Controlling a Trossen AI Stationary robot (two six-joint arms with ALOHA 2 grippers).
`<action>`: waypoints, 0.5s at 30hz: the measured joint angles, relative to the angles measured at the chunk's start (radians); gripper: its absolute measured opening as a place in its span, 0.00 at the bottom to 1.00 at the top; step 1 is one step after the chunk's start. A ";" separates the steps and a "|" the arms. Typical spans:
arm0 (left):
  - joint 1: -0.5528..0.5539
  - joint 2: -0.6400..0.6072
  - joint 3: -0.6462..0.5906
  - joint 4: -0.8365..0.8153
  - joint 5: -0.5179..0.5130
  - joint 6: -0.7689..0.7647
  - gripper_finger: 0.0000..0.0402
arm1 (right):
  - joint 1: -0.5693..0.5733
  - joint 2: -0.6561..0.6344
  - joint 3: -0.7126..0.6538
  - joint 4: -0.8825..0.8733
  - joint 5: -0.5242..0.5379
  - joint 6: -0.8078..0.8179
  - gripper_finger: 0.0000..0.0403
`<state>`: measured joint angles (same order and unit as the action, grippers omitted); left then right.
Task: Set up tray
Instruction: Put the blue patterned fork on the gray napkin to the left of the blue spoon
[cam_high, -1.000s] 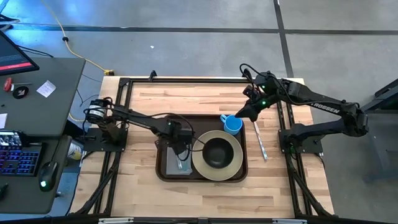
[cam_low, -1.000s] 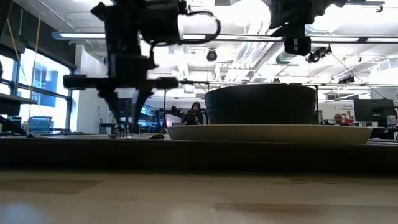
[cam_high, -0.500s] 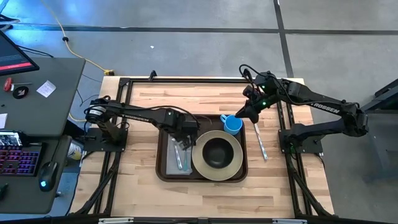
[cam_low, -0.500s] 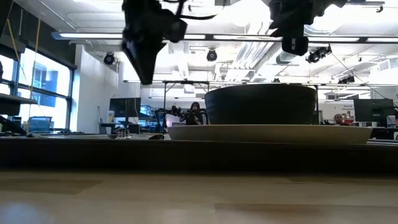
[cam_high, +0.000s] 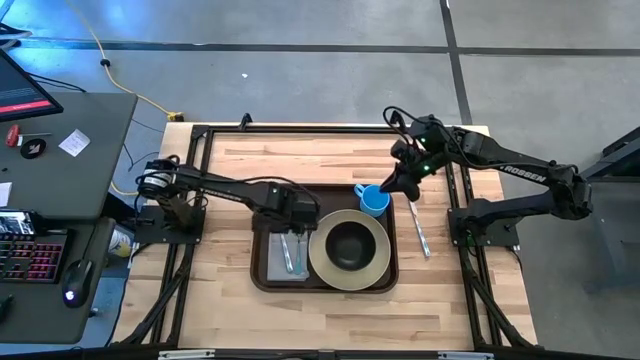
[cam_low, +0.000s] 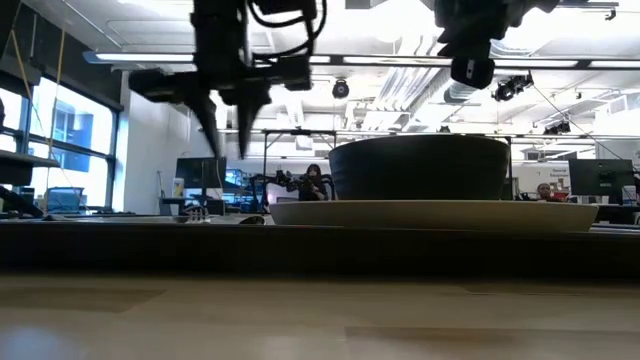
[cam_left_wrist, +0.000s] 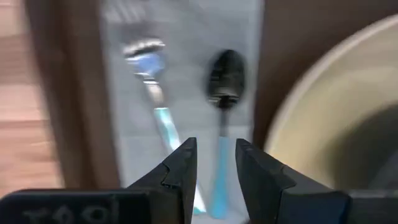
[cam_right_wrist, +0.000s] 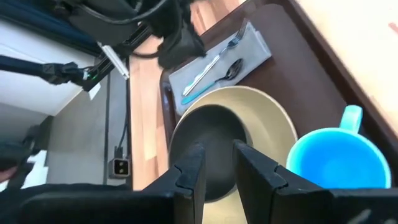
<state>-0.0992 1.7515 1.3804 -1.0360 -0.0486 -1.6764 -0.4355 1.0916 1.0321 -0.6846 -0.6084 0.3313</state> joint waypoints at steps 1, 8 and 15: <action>-0.008 0.000 0.000 -0.026 -0.010 -0.019 0.36 | 0.000 0.000 0.000 -0.006 -0.006 -0.001 0.18; -0.061 0.000 -0.035 -0.116 -0.016 -0.111 0.36 | 0.000 0.000 0.000 -0.029 -0.019 -0.026 0.18; -0.004 0.000 -0.156 0.047 0.059 -0.112 0.36 | 0.000 0.000 -0.001 -0.029 -0.010 -0.037 0.18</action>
<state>-0.1033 1.7515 1.2242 -0.9894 0.0103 -1.7882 -0.4355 1.0916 1.0313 -0.7136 -0.6186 0.2939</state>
